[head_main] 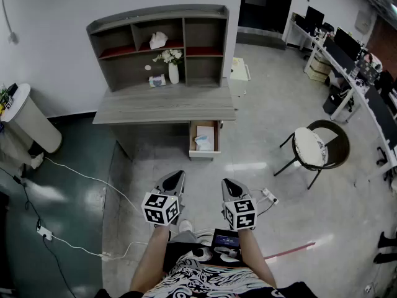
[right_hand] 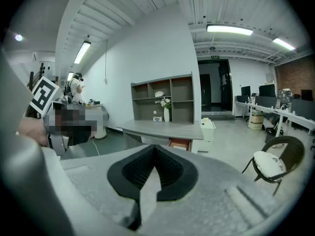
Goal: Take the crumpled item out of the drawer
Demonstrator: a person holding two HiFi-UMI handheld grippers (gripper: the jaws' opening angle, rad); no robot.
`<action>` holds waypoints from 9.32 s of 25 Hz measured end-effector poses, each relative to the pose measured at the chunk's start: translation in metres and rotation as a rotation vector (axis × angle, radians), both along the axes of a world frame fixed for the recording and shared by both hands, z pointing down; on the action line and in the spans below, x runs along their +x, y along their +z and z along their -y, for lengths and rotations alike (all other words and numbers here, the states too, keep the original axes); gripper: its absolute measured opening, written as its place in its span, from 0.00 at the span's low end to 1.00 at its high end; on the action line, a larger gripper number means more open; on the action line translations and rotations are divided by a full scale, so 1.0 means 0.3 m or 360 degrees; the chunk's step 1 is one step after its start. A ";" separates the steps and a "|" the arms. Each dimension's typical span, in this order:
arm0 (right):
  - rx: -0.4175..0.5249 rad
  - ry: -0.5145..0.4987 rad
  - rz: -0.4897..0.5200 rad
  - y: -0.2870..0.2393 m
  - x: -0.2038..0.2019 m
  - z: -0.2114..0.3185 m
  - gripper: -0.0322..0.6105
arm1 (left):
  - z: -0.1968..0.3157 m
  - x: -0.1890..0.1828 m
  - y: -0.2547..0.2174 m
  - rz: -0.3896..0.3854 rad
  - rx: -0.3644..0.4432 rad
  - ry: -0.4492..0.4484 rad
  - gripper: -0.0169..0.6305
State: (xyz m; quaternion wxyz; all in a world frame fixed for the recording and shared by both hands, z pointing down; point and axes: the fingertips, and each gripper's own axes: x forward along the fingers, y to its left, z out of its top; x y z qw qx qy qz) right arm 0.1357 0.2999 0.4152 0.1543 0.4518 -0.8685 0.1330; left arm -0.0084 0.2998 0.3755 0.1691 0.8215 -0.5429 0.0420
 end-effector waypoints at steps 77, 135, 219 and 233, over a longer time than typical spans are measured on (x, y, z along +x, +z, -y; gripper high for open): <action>-0.0317 0.0145 -0.0059 0.319 -0.138 1.109 0.06 | 1.227 -0.185 0.379 -0.0102 -0.0394 0.0237 0.03; -0.0946 -0.0661 -0.0659 1.097 -0.322 1.161 0.09 | 1.143 -0.100 1.195 0.0256 -0.1201 0.0495 0.03; -0.0564 -0.0356 -0.0470 0.633 -0.323 1.258 0.06 | 1.284 -0.112 0.699 0.0117 -0.0737 0.0410 0.03; -0.0380 -0.0209 -0.0380 0.428 -0.309 1.200 0.06 | 1.270 -0.137 0.492 0.0070 -0.0518 0.0363 0.03</action>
